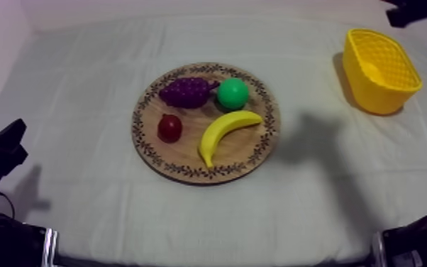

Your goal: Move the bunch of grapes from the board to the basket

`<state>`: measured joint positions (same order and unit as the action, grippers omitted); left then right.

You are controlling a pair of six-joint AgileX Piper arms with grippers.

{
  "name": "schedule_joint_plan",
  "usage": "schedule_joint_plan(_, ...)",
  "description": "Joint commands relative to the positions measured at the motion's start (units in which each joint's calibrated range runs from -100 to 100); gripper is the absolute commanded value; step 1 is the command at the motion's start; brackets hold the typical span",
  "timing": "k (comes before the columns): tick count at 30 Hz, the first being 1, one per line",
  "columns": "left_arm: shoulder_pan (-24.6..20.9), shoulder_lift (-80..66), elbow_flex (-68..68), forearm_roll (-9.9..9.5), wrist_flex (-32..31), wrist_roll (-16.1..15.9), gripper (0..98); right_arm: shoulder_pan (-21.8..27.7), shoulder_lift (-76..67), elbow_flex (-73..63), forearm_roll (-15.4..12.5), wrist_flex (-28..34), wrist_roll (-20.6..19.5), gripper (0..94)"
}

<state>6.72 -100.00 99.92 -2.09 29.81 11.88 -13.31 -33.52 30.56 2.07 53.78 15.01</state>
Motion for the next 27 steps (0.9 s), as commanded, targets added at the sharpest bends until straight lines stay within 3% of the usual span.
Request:
schedule_joint_plan(1,-0.03,0.0,-0.03,0.02,0.02,0.01,0.1,-1.67,6.29,-6.5,0.23,1.48,0.17,0.5)
schedule_joint_plan(9,-0.03,0.0,-0.03,0.02,0.02,0.01,0.1,-6.71,20.73,-23.25,1.12,8.83,1.01,0.5)
schedule_joint_plan(18,-0.03,0.0,-0.03,0.02,0.02,0.01,0.1,-11.31,32.78,-32.52,2.73,13.01,1.57,0.5)
schedule_joint_plan(27,-0.03,0.0,-0.03,0.02,0.02,0.01,0.1,-13.95,46.82,-44.27,2.3,19.81,3.57,0.5)
